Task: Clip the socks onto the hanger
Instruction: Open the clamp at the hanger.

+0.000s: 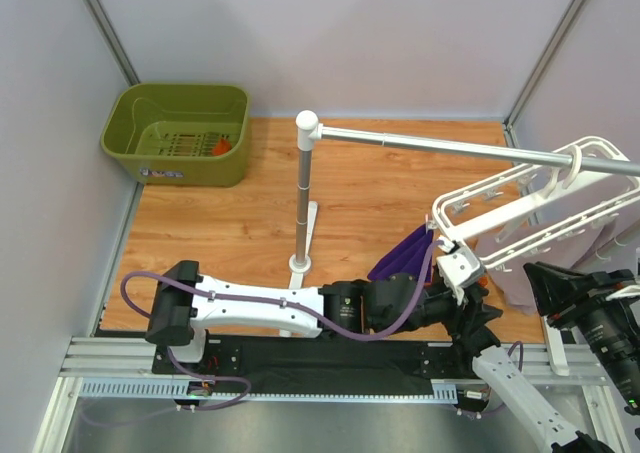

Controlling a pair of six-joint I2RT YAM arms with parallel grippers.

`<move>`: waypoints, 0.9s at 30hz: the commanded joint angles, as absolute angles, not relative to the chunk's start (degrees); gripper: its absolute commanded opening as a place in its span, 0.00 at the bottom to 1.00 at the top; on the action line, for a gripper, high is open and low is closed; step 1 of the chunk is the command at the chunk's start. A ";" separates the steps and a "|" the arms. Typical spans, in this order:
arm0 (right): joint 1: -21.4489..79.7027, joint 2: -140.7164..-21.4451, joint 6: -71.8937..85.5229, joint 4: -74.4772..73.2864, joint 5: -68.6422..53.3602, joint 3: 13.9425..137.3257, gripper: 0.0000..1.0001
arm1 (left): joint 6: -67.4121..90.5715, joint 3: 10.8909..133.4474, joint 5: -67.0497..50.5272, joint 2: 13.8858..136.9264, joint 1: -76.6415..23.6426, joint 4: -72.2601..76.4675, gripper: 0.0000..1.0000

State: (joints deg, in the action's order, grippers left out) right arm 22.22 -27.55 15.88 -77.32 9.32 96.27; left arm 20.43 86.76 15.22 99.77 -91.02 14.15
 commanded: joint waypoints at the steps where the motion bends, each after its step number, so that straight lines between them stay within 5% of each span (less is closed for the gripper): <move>1: 22.24 -28.04 13.18 -83.50 3.87 95.02 0.24 | 24.08 88.77 14.33 98.79 -88.07 13.71 0.52; 9: 22.15 -28.39 13.18 -81.65 0.79 92.55 0.25 | 23.82 84.55 15.38 94.40 -84.20 12.40 0.52; 19: 22.32 -29.44 10.72 -74.98 -4.57 87.46 0.52 | 23.82 80.86 15.82 88.25 -80.95 8.79 0.52; 27: 22.24 -30.32 9.50 -71.02 -2.03 85.52 0.57 | 24.26 81.65 13.89 88.33 -79.98 6.86 0.52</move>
State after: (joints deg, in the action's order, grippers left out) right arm 22.22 -29.17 11.75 -74.54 -2.83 85.54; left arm 23.94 80.88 15.07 89.34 -80.09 7.90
